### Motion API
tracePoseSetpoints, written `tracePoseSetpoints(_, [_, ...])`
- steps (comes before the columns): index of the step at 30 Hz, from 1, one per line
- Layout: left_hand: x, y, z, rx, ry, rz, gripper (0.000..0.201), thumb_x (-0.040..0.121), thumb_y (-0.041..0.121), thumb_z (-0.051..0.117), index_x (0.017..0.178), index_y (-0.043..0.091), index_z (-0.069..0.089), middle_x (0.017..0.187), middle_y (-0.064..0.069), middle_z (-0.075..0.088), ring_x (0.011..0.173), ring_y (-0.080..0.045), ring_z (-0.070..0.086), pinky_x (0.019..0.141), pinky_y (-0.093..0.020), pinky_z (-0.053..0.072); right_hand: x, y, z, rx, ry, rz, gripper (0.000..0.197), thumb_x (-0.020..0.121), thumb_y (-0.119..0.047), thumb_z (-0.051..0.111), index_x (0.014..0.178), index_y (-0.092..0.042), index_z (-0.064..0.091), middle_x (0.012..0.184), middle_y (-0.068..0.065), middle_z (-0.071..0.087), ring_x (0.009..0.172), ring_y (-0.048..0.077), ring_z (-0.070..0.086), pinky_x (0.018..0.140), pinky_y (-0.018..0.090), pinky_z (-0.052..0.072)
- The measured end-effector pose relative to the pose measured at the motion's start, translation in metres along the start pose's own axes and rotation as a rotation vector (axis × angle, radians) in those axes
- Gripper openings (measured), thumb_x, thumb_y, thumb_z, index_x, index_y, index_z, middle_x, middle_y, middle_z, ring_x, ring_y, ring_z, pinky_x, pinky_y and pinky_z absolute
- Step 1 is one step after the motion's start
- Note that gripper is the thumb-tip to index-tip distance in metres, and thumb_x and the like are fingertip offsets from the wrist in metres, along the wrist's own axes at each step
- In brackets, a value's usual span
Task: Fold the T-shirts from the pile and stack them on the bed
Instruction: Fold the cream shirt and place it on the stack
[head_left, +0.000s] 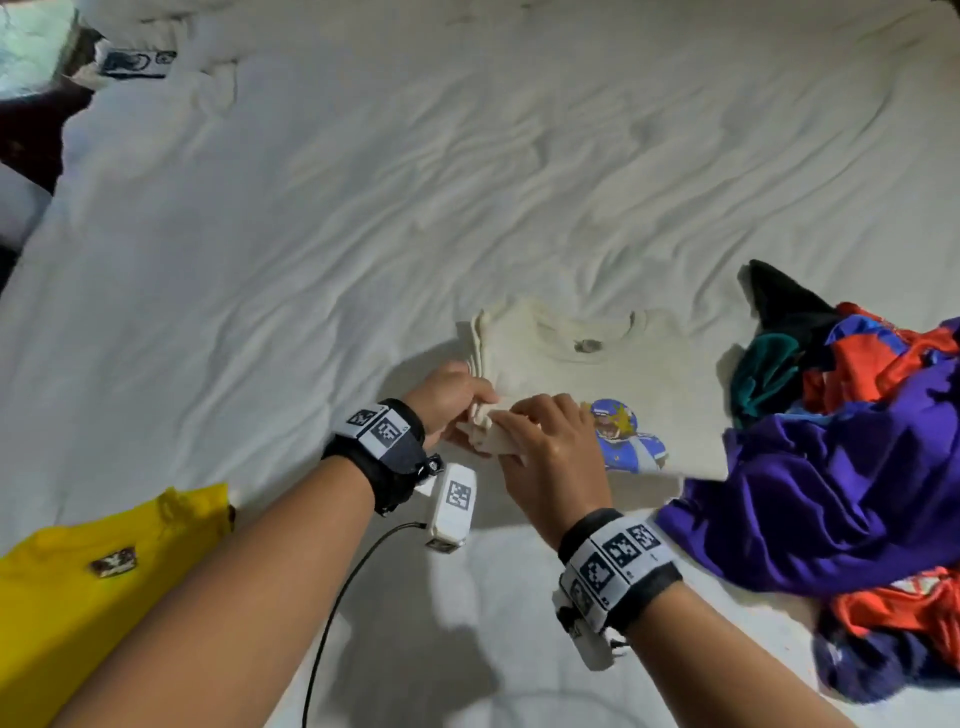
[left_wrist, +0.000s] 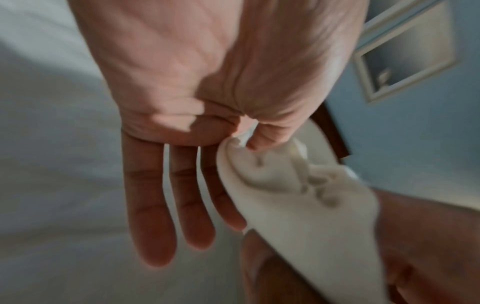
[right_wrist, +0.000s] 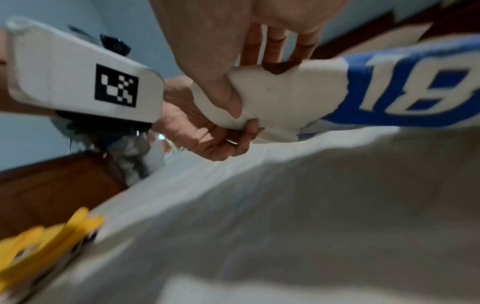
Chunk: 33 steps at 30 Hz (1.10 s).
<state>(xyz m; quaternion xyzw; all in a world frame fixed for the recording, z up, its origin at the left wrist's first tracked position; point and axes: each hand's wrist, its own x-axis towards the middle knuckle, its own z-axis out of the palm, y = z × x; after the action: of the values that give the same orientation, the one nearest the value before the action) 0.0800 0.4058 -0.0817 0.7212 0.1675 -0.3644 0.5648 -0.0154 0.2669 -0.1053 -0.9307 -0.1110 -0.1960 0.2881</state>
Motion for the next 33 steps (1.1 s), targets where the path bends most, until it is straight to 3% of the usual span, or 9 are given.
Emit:
tracePoseSetpoints(3, [-0.001, -0.077, -0.015, 0.018, 0.032, -0.222, 0.009, 0.092, -0.002, 0.058, 0.1, 0.0, 0.054, 0.061, -0.014, 0.052, 0.046, -0.028, 0.057, 0.047, -0.04, 0.054, -0.056, -0.013, 0.045, -0.021, -0.242, -0.011, 0.035, 0.064, -0.008, 0.082, 0.097, -0.019, 0.076, 0.091, 0.001, 0.064, 0.082, 0.028, 0.055, 0.07, 0.038, 0.043])
tracePoseSetpoints(5, [-0.009, -0.113, -0.028, -0.008, 0.09, -0.281, 0.012, 0.091, -0.004, 0.059, 0.097, 0.003, 0.052, 0.069, -0.015, 0.051, 0.056, -0.029, 0.057, 0.051, -0.041, 0.054, -0.082, -0.027, 0.067, 0.014, -0.348, -0.011, 0.037, 0.064, -0.009, 0.082, 0.099, -0.02, 0.077, 0.092, 0.0, 0.065, 0.082, 0.028, 0.056, 0.067, 0.039, 0.048])
tracePoseSetpoints(9, [-0.032, -0.149, -0.052, -0.04, 0.231, -0.232, 0.008, 0.088, -0.001, 0.064, 0.093, 0.002, 0.059, 0.073, -0.017, 0.057, 0.061, -0.028, 0.06, 0.054, -0.039, 0.055, -0.098, -0.056, 0.084, 0.121, -0.506, -0.004, 0.045, 0.065, -0.004, 0.076, 0.108, -0.017, 0.076, 0.097, 0.003, 0.068, 0.084, 0.03, 0.061, 0.07, 0.039, 0.052])
tracePoseSetpoints(12, [-0.049, -0.166, -0.054, 0.08, 0.461, -0.146, 0.012, 0.085, 0.019, 0.07, 0.092, 0.02, 0.06, 0.083, -0.006, 0.069, 0.066, -0.027, 0.067, 0.057, -0.038, 0.057, -0.1, -0.057, 0.08, 0.189, -0.664, -0.019, 0.052, 0.073, -0.013, 0.069, 0.125, -0.012, 0.068, 0.11, 0.007, 0.071, 0.101, 0.033, 0.064, 0.089, 0.044, 0.054])
tracePoseSetpoints(15, [-0.076, -0.18, -0.036, 0.305, 0.634, -0.094, 0.019, 0.084, 0.043, 0.071, 0.087, 0.027, 0.06, 0.083, 0.007, 0.069, 0.082, -0.023, 0.066, 0.077, -0.038, 0.056, -0.106, -0.038, 0.069, 0.164, -0.586, 0.027, 0.053, 0.078, -0.015, 0.062, 0.131, -0.013, 0.064, 0.131, 0.007, 0.064, 0.127, 0.031, 0.053, 0.109, 0.048, 0.043])
tracePoseSetpoints(18, [-0.091, -0.186, -0.005, 0.402, 0.649, -0.13, 0.033, 0.086, 0.056, 0.064, 0.085, 0.024, 0.062, 0.088, 0.005, 0.07, 0.086, -0.025, 0.063, 0.078, -0.038, 0.052, -0.111, -0.012, 0.056, -0.072, -0.508, 0.135, 0.043, 0.09, -0.022, 0.051, 0.132, -0.017, 0.06, 0.146, 0.009, 0.05, 0.14, 0.036, 0.038, 0.117, 0.053, 0.029])
tracePoseSetpoints(23, [-0.079, -0.194, 0.023, 0.331, 0.763, -0.231, 0.032, 0.092, 0.047, 0.063, 0.1, 0.017, 0.061, 0.105, -0.005, 0.068, 0.1, -0.032, 0.06, 0.076, -0.037, 0.041, -0.126, 0.017, 0.048, -0.23, -0.732, 0.191, 0.063, 0.102, -0.051, 0.017, 0.159, -0.026, 0.024, 0.169, 0.005, 0.012, 0.156, 0.026, 0.001, 0.126, 0.048, 0.0])
tracePoseSetpoints(29, [-0.071, -0.196, 0.032, 0.241, 0.829, -0.192, 0.017, 0.098, 0.028, 0.058, 0.098, 0.014, 0.067, 0.108, -0.01, 0.071, 0.104, -0.035, 0.06, 0.076, -0.037, 0.038, -0.121, 0.016, 0.046, -0.22, -0.741, 0.191, 0.064, 0.102, -0.051, 0.017, 0.159, -0.025, 0.026, 0.169, 0.004, 0.011, 0.156, 0.024, -0.001, 0.126, 0.048, -0.002])
tracePoseSetpoints(33, [-0.07, -0.195, 0.027, 0.124, 0.889, -0.152, 0.018, 0.096, 0.024, 0.06, 0.079, 0.018, 0.056, 0.089, -0.004, 0.069, 0.093, -0.035, 0.059, 0.082, -0.04, 0.047, -0.115, 0.026, 0.041, -0.212, -0.676, 0.206, 0.06, 0.102, -0.049, 0.022, 0.153, -0.021, 0.038, 0.165, 0.005, 0.021, 0.154, 0.028, 0.01, 0.124, 0.051, 0.005])
